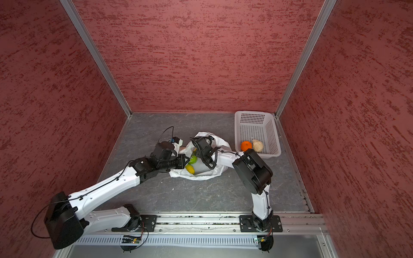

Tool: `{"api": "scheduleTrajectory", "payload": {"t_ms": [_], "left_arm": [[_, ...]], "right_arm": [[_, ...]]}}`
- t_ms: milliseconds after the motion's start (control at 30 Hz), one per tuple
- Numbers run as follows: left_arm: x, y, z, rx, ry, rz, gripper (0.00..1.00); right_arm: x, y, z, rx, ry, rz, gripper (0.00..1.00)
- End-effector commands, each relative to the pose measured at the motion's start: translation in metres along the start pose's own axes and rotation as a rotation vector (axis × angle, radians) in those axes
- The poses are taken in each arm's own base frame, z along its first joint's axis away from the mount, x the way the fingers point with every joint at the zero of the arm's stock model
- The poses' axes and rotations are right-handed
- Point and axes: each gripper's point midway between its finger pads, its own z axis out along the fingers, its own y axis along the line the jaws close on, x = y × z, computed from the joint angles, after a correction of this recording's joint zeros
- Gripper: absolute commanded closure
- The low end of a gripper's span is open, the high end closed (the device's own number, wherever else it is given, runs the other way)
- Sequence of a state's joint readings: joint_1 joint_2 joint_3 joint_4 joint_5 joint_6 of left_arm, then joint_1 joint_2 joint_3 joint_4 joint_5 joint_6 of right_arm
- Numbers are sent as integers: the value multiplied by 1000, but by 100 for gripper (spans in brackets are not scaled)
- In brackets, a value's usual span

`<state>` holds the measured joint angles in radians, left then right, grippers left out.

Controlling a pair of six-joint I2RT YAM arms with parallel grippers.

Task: Untie the knot of the plastic bag and take out the fruit
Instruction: 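Lower the right gripper into the bag and close on the red apple, then lift the red apple out and carry it into the white basket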

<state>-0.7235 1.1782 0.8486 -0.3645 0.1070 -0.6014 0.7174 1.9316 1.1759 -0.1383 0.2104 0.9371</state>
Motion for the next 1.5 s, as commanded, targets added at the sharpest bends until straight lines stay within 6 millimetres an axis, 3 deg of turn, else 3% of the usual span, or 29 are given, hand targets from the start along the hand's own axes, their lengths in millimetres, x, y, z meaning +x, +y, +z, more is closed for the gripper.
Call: {"api": "scheduleTrajectory", "payload": {"t_ms": [0,167,433,700,1100,1267,1467], "left_arm": [[-5,-2,-5,21,-36,-5,100],[-3,1,-5,15,-39,-12,100],[-1,4,-4,4,-45,-18,100],[-5,4,-4,-4,-57,-20,100],[-8,2,-5,-9,-58,-16,100],[-8,2,-5,-10,-57,-15,100],[-6,4,-6,-14,-56,-20,100]], "right_arm": [[-5,-3,-10,-8,-15,17,46],[-10,6,-24,-48,-17,-10,57],[-8,15,-53,-118,6,-39,61],[9,29,-85,-186,61,-96,62],[25,41,-149,-238,102,-151,64],[10,38,-191,-260,72,-143,64],[-25,30,-231,-261,1,-125,64]]}}
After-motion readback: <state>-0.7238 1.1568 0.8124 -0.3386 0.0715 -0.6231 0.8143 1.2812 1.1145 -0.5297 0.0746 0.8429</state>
